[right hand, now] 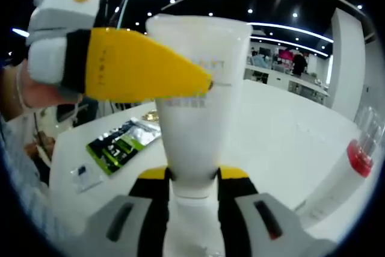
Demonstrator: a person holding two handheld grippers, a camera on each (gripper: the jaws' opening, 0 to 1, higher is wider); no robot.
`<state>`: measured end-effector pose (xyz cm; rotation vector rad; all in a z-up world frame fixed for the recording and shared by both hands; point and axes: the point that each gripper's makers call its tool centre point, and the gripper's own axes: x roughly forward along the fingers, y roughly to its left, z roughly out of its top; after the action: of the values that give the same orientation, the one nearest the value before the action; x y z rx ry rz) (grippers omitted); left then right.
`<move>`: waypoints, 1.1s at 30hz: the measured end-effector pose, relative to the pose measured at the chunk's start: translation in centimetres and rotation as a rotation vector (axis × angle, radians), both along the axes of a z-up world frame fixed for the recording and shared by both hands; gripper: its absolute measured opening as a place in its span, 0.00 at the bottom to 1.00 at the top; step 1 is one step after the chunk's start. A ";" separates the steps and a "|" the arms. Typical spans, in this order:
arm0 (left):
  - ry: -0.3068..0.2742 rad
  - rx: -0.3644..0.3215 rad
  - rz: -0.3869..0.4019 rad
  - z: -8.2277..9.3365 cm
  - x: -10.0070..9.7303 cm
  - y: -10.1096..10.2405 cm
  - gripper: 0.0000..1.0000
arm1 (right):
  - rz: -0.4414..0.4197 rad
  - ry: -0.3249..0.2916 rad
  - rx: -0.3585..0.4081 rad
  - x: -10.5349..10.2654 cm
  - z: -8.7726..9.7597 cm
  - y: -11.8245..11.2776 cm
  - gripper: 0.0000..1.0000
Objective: Arrange the skincare products in the storage area until every visible bottle or jar stands upright without overlapping.
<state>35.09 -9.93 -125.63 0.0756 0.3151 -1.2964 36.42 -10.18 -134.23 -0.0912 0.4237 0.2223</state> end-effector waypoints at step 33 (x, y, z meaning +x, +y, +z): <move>0.167 -0.044 0.197 -3.7 1.1 9.4 0.29 | -0.082 -0.010 -0.059 1.0 -0.4 -1.1 0.29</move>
<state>36.20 -0.52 -129.32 -0.0990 0.4258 -1.1153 37.39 -11.27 -134.60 -0.1326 0.4228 0.1290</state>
